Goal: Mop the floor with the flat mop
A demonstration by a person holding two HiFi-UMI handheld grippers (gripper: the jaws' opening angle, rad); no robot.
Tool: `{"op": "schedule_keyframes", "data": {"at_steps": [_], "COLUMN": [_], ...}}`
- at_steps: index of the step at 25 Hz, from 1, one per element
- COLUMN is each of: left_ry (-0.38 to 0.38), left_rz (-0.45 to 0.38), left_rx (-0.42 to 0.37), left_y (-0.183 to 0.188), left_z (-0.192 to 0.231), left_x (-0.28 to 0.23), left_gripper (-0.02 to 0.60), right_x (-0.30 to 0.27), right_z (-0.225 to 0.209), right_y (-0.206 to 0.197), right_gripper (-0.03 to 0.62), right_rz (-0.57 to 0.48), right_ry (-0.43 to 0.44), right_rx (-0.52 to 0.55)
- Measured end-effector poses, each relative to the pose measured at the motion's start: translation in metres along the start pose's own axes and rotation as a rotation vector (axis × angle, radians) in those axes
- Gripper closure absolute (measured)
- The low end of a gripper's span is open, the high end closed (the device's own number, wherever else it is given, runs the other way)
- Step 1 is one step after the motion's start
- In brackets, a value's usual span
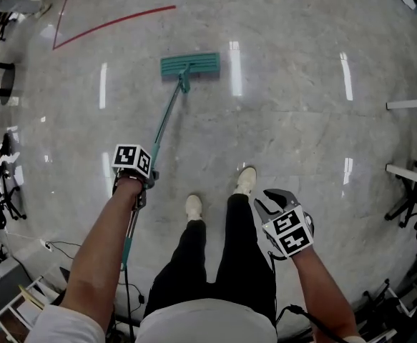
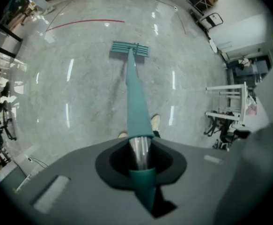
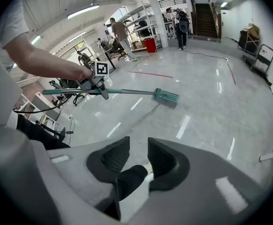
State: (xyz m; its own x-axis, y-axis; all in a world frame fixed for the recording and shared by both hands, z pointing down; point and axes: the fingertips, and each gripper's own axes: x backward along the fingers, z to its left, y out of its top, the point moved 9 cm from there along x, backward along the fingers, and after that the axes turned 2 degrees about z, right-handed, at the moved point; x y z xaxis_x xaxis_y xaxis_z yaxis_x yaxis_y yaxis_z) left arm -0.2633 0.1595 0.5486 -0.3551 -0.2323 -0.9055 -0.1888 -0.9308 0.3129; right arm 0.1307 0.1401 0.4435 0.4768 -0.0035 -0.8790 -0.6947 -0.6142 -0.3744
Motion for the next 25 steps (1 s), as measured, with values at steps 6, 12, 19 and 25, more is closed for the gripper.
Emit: {"op": "schedule_keyframes", "data": {"at_steps": [6, 12, 19, 25], "left_ry": [0.006, -0.023, -0.016, 0.016], "left_rz": [0.049, 0.102, 0.151, 0.172], "left_rx": [-0.011, 0.014, 0.032, 0.027], "left_y": [-0.083, -0.156, -0.196, -0.178], "left_z": [0.023, 0.036, 0.042, 0.048], "left_x": [-0.008, -0.026, -0.050, -0.062], "left_gripper": [0.526, 0.526, 0.526, 0.526], "right_x": [-0.017, -0.035, -0.043, -0.048], "right_z": [0.037, 0.065, 0.075, 0.075], "right_y": [0.010, 0.026, 0.029, 0.034], "right_gripper": [0.470, 0.470, 0.470, 0.470], "right_rz": [-0.005, -0.012, 0.010, 0.029], "right_ry": [0.032, 0.061, 0.081, 0.085], "right_rx": [0.044, 0.098, 0.145, 0.162]}}
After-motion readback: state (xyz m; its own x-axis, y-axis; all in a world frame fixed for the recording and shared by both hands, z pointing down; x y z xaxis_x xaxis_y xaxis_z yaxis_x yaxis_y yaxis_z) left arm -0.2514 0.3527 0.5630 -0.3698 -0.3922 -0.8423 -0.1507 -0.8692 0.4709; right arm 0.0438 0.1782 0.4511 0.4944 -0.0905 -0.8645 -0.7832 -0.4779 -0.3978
